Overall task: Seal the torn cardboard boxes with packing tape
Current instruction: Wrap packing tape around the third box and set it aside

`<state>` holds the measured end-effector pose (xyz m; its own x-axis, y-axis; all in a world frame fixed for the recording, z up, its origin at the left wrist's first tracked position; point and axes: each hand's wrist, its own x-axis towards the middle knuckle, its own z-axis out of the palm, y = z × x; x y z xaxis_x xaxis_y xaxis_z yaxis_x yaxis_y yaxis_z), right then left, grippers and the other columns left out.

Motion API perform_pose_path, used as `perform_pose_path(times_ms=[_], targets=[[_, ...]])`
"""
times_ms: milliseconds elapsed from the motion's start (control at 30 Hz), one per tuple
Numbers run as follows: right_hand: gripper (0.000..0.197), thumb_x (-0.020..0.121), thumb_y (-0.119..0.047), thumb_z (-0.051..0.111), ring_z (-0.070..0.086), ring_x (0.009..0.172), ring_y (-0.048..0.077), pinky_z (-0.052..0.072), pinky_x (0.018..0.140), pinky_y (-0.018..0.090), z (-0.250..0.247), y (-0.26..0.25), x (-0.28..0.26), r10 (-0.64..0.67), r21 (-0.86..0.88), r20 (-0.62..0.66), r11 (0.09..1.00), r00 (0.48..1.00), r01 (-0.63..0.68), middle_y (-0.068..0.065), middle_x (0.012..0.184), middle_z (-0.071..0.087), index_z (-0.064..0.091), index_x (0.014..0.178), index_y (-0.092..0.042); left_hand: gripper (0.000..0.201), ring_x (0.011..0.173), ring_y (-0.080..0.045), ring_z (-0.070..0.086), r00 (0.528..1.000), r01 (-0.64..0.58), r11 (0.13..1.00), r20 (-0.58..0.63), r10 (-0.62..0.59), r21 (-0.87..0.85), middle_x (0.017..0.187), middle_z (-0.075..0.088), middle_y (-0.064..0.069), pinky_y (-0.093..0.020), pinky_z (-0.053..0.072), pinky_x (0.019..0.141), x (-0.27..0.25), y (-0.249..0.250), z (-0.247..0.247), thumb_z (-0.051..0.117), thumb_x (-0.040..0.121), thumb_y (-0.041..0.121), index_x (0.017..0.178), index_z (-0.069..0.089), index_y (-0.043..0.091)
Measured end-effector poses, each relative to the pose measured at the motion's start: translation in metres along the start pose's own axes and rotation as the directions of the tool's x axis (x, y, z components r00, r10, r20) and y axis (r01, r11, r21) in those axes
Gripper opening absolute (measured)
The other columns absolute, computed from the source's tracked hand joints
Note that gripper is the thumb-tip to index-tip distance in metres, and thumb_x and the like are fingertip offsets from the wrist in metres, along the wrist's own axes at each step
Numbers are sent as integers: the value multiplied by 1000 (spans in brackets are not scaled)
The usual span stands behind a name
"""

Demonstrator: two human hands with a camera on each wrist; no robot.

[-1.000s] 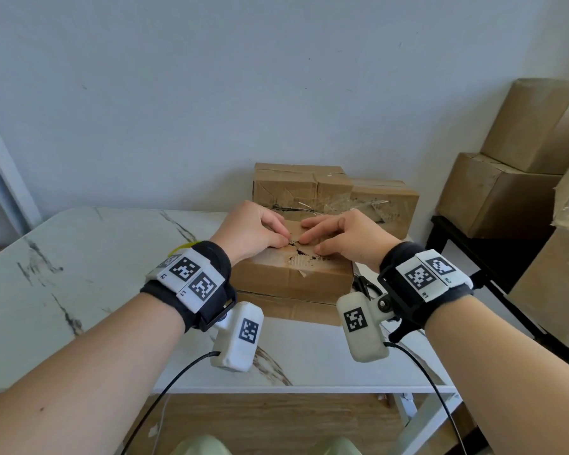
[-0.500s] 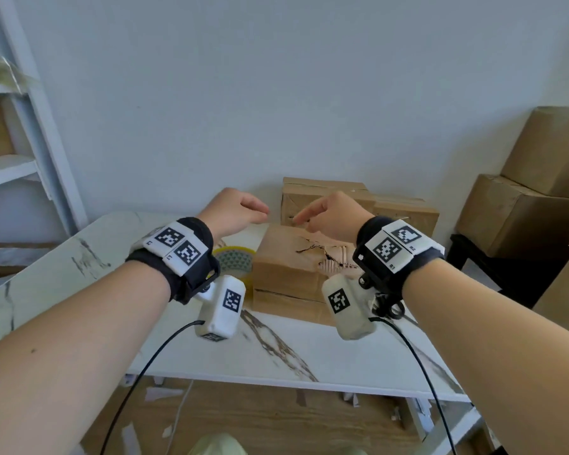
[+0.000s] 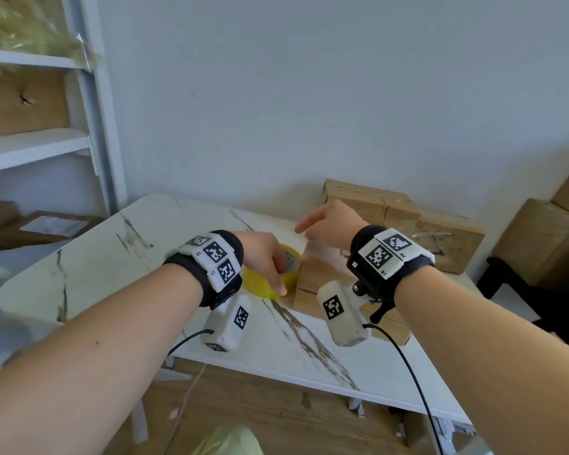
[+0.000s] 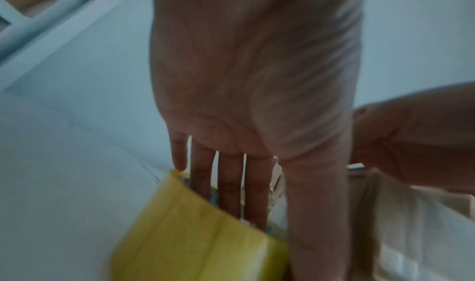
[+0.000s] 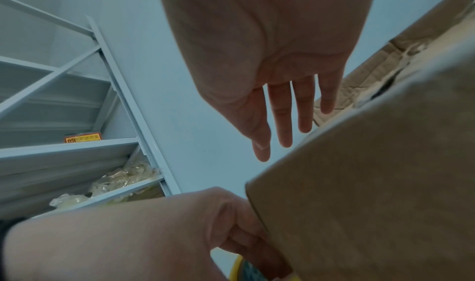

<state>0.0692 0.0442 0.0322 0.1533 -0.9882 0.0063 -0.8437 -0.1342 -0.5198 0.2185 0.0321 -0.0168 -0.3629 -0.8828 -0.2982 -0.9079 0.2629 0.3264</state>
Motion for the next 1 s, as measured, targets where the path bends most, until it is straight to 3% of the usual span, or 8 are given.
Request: perform_pose_path(times_ms=[133, 233, 367, 500, 633, 700, 833, 1000], targets=[[25, 90, -6, 53, 50, 70, 5, 38, 49, 12, 0, 4, 2, 0, 2, -5, 1000, 1000, 0, -5, 95, 60, 73, 98, -19, 43, 92, -17, 57, 999, -39, 992, -12, 41, 117, 102, 63, 0, -28, 47, 79, 3, 0, 3, 73, 77, 33, 115, 65, 12], [26, 88, -7, 54, 54, 90, 10, 40, 73, 20, -4, 4, 5, 5, 12, -31, 1000, 1000, -4, -3, 105, 63, 74, 96, -22, 35, 92, -17, 53, 997, -26, 999, -74, 29, 33, 106, 62, -2, -28, 43, 79, -1, -8, -12, 67, 84, 24, 116, 65, 10], [35, 82, -2, 58, 57, 107, 16, 44, 84, 26, -10, 3, 10, -14, 64, -55, 998, 998, 18, 0, 115, 64, 70, 106, -24, 32, 100, -22, 51, 970, -17, 953, -238, -59, -303, 114, 59, -10, -29, 39, 84, -7, -22, -35, 59, 90, 24, 115, 63, 5], [67, 74, 5, 66, 53, 103, 14, 43, 79, 25, -16, -3, 12, -71, 75, -18, 995, 997, 72, 1, 127, 55, 52, 132, -25, 13, 88, -23, 54, 955, -143, 616, -272, -120, -775, 96, 56, -9, -30, 43, 76, -12, -25, -45, 56, 90, 19, 94, 60, 8], [67, 71, 0, 73, 60, 89, 21, 52, 68, 33, -22, -7, 12, -123, 154, -15, 980, 992, 124, 4, 122, 58, 50, 130, -24, 14, 74, -19, 46, 942, -281, 384, -329, -64, -879, 79, 46, -4, -30, 36, 69, -21, -9, -59, 49, 87, 16, 73, 46, 16], [46, 71, 3, 72, 59, 65, 23, 51, 61, 36, -26, -6, 9, -117, 274, -37, 954, 992, 123, 9, 108, 62, 54, 109, -18, 16, 73, -20, 53, 927, -313, 401, -368, -68, -861, 79, 54, -3, -31, 42, 69, -25, 4, -66, 58, 82, 28, 73, 52, 16], [34, 67, 3, 71, 61, 58, 25, 57, 59, 39, -33, -4, 1, -95, 291, -125, 948, 988, 127, 7, 90, 62, 54, 91, -16, 40, 79, -21, 63, 880, -268, 714, -466, -91, -647, 88, 67, -5, -30, 48, 73, -20, 28, -73, 71, 74, 47, 88, 65, 10], [31, 68, 0, 69, 62, 57, 24, 56, 53, 32, -45, 6, -8, -78, 284, -181, 950, 980, 128, 8, 97, 66, 55, 90, -17, 56, 81, -24, 63, 873, -295, 723, -484, -63, -625, 97, 70, -17, -34, 48, 75, -17, 46, -74, 73, 71, 47, 100, 67, 0]])
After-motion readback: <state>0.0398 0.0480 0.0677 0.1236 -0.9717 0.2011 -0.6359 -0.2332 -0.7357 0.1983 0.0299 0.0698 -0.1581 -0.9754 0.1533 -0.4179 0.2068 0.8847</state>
